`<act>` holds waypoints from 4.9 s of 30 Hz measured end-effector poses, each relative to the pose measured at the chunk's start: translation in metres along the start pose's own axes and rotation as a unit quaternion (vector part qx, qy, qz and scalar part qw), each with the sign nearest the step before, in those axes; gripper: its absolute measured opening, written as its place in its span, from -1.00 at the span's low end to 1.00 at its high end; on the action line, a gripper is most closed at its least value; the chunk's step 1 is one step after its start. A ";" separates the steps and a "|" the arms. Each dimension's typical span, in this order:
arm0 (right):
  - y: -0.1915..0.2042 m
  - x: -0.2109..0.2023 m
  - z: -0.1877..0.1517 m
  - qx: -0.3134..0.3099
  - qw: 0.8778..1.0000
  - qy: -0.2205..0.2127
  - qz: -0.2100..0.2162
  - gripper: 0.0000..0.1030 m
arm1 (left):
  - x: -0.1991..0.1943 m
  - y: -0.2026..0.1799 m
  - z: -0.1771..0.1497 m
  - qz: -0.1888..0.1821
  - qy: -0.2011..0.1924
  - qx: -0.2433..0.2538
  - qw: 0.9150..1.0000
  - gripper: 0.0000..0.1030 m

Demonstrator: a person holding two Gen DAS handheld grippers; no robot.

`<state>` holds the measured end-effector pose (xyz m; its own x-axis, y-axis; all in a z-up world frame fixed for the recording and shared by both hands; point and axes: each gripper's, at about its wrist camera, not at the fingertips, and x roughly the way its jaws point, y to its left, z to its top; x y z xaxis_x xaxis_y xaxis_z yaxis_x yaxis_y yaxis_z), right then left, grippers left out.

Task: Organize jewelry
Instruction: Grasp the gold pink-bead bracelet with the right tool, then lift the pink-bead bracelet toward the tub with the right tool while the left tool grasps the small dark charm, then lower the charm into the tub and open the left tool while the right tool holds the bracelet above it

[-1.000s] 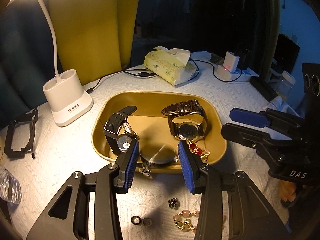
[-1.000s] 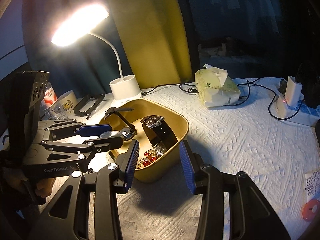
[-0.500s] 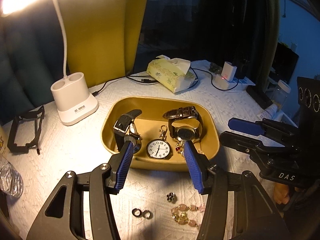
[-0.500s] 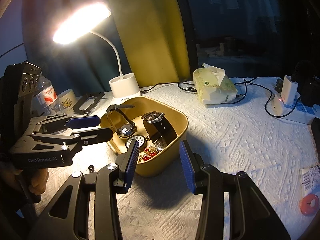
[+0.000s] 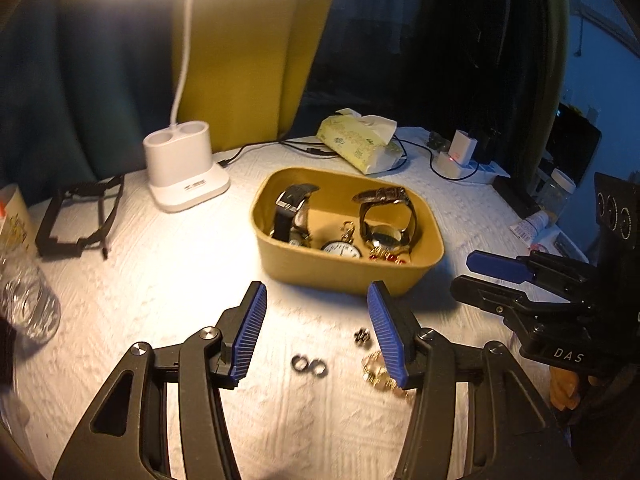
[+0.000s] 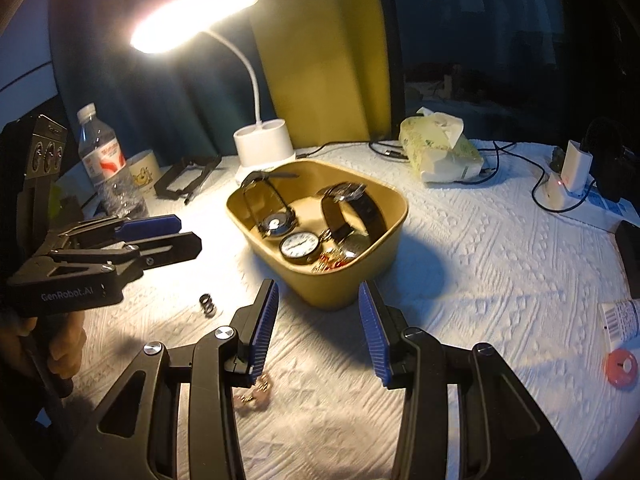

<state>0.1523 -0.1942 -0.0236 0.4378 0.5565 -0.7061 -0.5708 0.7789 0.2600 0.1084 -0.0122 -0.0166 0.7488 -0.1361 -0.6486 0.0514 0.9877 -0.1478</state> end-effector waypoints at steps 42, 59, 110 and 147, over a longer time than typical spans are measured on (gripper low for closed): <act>0.055 0.036 -0.023 -0.029 0.995 0.079 -0.047 -0.71 | -0.030 0.073 -0.051 0.003 -0.003 -0.078 0.997 0.08; -0.003 0.004 -0.018 0.025 0.998 0.028 -0.042 -0.74 | -0.001 0.011 -0.039 -0.019 0.029 -0.023 0.999 0.08; -0.024 -0.009 0.001 0.031 0.999 -0.016 -0.009 -0.73 | 0.021 -0.035 -0.005 -0.027 0.018 0.060 0.998 -0.73; -0.035 0.015 0.036 0.019 0.999 -0.036 -0.003 -0.74 | 0.058 -0.025 0.030 -0.059 0.018 0.018 0.998 -0.43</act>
<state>0.2033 -0.2030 -0.0194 0.4904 0.5698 -0.6594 -0.5413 0.7921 0.2819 0.1702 -0.0420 -0.0280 0.7120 -0.2532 -0.6550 0.1617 0.9668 -0.1980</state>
